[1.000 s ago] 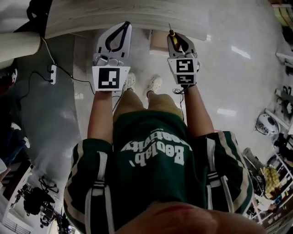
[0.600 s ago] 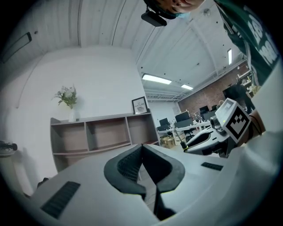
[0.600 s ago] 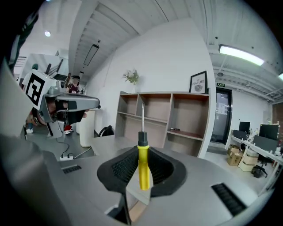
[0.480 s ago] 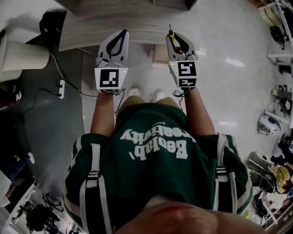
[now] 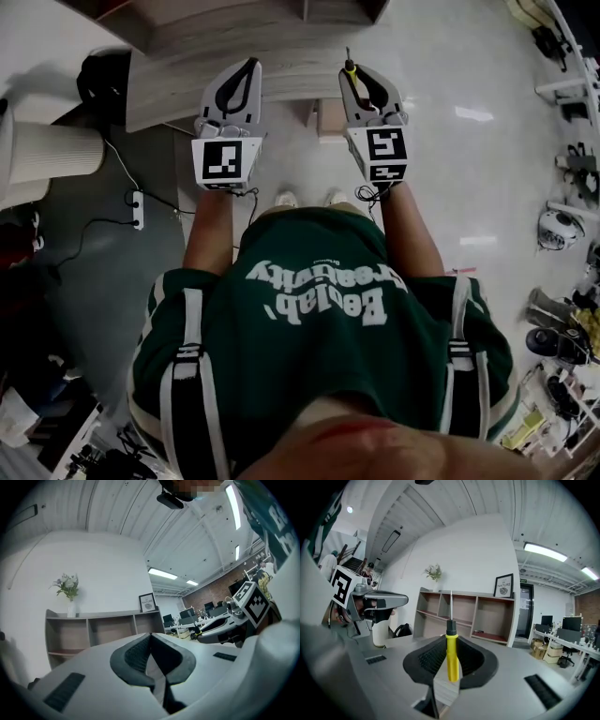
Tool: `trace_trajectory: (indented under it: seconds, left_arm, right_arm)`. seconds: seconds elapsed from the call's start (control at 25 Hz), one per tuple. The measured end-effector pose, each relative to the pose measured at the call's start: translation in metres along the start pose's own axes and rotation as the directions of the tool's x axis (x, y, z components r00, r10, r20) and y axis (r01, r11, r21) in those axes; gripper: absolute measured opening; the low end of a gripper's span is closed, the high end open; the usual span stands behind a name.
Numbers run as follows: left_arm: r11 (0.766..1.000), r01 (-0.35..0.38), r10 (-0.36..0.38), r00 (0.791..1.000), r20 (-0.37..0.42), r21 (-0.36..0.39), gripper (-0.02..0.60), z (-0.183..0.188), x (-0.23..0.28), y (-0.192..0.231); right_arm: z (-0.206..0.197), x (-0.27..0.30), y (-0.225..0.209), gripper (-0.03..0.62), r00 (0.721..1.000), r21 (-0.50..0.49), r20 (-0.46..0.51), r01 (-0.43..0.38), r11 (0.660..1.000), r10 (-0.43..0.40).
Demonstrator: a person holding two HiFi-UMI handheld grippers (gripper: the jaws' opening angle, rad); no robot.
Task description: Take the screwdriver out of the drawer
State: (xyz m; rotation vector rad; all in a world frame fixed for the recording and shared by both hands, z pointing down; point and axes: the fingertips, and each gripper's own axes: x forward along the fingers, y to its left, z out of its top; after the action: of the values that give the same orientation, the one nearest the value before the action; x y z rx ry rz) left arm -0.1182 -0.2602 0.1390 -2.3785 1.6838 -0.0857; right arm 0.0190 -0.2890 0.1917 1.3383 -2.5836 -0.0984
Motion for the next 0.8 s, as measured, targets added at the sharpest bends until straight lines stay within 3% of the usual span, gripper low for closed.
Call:
trace_trajectory:
  seconds: [0.48, 0.8]
  left_arm:
    - [0.999, 0.046, -0.046, 0.998, 0.031, 0.006, 0.017, 0.006, -0.016, 0.034]
    - [0.999, 0.045, -0.045, 0.998, 0.041, -0.006, 0.017, 0.003, -0.031, 0.044]
  right_arm:
    - [0.034, -0.002, 0.026, 0.083, 0.994, 0.01, 0.058, 0.092, 0.996, -0.092]
    - [0.04, -0.004, 0.043, 0.083, 0.993, 0.005, 0.069, 0.093, 0.996, -0.093]
